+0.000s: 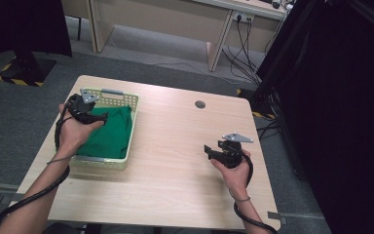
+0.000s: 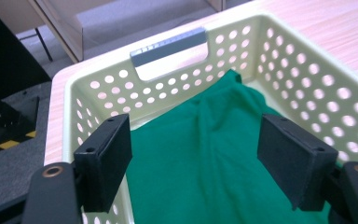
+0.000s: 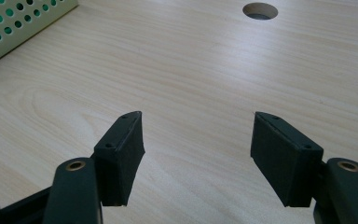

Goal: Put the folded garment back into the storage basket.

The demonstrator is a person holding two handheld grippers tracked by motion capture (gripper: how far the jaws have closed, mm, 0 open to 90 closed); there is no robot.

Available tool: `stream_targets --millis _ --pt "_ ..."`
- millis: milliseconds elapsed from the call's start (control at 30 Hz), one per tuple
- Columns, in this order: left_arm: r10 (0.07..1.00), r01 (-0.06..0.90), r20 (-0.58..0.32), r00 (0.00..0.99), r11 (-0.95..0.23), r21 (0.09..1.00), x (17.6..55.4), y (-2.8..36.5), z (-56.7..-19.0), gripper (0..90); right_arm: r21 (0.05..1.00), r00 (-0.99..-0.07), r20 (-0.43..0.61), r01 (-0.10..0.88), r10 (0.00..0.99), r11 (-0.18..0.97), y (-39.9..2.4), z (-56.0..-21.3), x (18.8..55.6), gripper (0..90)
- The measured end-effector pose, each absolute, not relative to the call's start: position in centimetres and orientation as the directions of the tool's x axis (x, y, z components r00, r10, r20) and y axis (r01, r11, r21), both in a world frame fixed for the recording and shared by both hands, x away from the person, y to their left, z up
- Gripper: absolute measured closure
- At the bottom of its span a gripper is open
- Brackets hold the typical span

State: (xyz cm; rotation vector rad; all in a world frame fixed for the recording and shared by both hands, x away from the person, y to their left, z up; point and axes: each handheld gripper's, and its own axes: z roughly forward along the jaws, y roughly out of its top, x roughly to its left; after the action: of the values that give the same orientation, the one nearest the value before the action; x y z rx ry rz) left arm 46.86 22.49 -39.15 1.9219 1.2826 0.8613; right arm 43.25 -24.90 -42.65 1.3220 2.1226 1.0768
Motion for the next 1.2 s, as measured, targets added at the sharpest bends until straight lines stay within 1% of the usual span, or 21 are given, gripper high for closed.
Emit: stream_targets --millis 100,233,367,567,833,1200 --pt "0.938 0.482 0.158 0.308 -0.297 0.824 46.0 22.4 -38.8 23.8 0.791 -0.457 0.052 0.562 0.888 0.243 -25.3 -42.6 43.1 34.2" --pt "0.932 0.454 0.155 0.328 -0.299 0.839 44.7 22.2 -38.5 23.0 0.792 -0.448 0.054 0.564 0.892 0.235 -25.9 -42.7 42.9 33.7" --pt "0.935 0.435 0.142 0.325 -0.281 0.855 43.5 22.4 -38.5 22.5 0.792 -0.438 0.053 0.565 0.897 0.229 -26.5 -42.8 42.7 33.2" --pt "0.937 0.427 0.123 0.328 -0.263 0.865 42.3 22.7 -38.9 21.8 0.794 -0.43 0.055 0.567 0.901 0.222 -27.2 -42.9 42.4 32.5" --pt "0.932 0.39 0.107 0.347 -0.247 0.887 40.5 22.5 -39.1 20.9 0.799 -0.422 0.054 0.562 0.905 0.214 -28.1 -42.9 41.9 31.9" --pt "0.933 0.362 0.113 0.343 -0.242 0.9 38.7 22.5 -39.8 20.7 0.803 -0.411 0.06 0.561 0.91 0.201 -28.8 -43.0 41.3 31.6"
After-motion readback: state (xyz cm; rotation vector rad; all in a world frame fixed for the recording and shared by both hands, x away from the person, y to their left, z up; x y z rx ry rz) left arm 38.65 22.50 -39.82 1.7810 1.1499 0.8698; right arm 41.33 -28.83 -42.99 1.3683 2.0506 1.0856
